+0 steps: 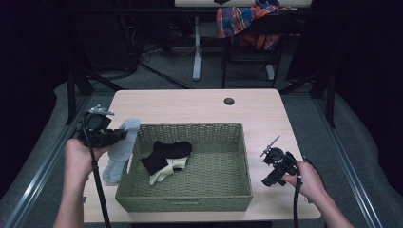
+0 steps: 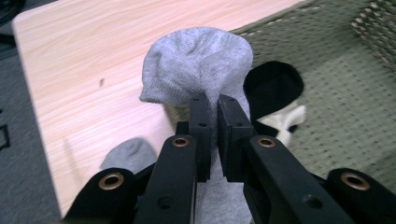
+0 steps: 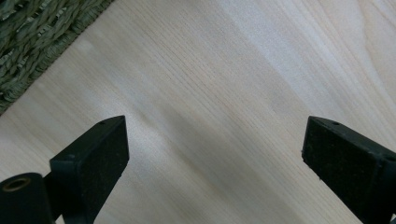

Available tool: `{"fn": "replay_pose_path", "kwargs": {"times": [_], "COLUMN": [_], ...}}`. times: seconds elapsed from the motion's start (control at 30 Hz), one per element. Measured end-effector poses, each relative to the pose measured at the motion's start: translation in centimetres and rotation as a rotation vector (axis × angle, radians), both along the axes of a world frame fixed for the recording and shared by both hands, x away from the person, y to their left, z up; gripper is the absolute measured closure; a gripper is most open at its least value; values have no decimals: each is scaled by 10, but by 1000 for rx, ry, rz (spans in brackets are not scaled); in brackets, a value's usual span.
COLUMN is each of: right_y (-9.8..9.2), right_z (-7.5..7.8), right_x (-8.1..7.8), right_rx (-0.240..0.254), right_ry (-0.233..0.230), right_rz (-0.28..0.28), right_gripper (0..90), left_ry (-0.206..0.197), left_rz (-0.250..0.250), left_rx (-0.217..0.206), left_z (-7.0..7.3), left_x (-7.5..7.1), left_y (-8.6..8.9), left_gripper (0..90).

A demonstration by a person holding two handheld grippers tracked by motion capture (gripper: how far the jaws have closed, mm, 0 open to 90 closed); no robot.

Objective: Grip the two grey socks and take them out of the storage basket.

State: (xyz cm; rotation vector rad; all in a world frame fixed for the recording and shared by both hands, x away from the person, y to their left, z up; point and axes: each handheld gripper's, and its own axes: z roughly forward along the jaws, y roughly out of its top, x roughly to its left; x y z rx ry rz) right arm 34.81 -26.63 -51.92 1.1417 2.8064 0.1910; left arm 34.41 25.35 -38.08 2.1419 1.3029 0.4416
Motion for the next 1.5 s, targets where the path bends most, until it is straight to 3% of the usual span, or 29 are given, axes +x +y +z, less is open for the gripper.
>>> {"fn": "replay_pose_path", "kwargs": {"times": [0.33,0.67,0.83,1.1,1.2,1.33,1.4,1.5], "right_y": [0,0,0,0,0,0,0,0], "right_z": [-1,-1,0,0,1,-1,-1,0], "right_x": [-2,-1,-1,-1,-1,-1,-1,0], "right_rx": [18,13,11,-2,-3,11,12,3], "right_ry": [-14,-13,-10,-3,-3,-12,-11,2], "right_rz": [-16,-12,-9,0,0,-12,-12,0], "right_gripper": [69,69,69,69,69,70,69,69], "left_ry": [30,104,162,220,269,287,284,224], "left_rz": [141,223,220,214,194,183,183,201], "left_rx": [-24,-25,-8,15,36,35,30,12], "left_z": [-22,-68,-94,-114,-122,-126,-124,-114], "left_x": [7,18,23,28,31,32,32,29], "left_y": [43,72,77,74,73,74,75,76], "left_gripper": [855,855,854,848,835,775,692,450]}}
